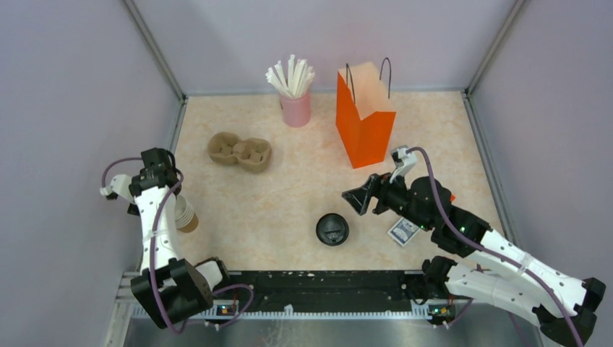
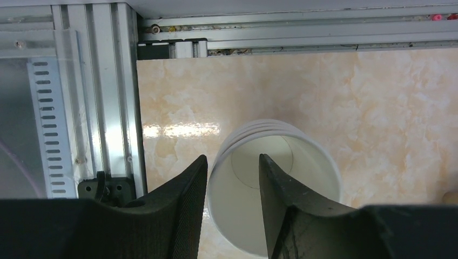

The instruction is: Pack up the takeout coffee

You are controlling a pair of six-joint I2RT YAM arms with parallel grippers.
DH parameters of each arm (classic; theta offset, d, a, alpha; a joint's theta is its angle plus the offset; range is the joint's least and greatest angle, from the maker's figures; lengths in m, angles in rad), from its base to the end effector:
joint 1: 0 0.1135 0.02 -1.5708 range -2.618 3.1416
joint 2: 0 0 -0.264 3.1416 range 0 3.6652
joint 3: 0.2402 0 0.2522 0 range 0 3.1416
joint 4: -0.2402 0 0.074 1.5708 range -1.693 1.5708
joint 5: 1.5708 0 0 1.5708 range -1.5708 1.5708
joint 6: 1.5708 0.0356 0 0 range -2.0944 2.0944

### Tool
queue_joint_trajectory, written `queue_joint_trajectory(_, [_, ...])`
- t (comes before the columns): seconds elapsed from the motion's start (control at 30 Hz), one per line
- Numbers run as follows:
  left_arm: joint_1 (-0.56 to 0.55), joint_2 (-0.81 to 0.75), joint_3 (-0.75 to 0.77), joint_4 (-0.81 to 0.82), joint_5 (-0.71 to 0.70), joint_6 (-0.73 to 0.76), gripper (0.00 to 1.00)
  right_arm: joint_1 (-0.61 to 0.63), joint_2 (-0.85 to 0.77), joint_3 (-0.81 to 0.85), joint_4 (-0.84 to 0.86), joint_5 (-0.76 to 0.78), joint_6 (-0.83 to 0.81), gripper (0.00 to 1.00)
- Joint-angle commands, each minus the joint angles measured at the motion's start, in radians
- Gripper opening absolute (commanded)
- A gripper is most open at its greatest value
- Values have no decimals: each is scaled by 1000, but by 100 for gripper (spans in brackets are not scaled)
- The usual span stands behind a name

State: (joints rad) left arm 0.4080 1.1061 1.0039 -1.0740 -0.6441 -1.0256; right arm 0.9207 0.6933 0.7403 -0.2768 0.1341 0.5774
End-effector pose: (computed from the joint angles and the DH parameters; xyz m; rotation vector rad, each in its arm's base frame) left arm 0.1667 0.0954 0.2896 -1.7716 1.7787 0.6441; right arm 0.1038 0.1286 0.3288 -0.2247 1.8884 0.9322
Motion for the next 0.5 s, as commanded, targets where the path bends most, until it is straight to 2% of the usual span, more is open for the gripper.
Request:
queue_joint_trajectory(0.0, [5, -1, -16, -4, -20, -23, 46, 10, -17, -2, 17, 16, -8, 80])
queue_joint_trajectory(0.13, [6, -3, -21, -7, -13, -29, 39, 9, -20, -5, 16, 22, -11, 80])
queue_joint_trajectory(0.33, [6, -7, -26, -11, -16, -36, 38, 9, -20, -11, 18, 25, -13, 80])
queue_joint_trajectory(0.4, [6, -8, -25, -9, -13, -35, 30, 9, -20, -15, 22, 26, -13, 80])
queue_joint_trajectory(0.47, [6, -9, -23, -7, -3, -31, 15, 9, -20, -20, 27, 26, -14, 80])
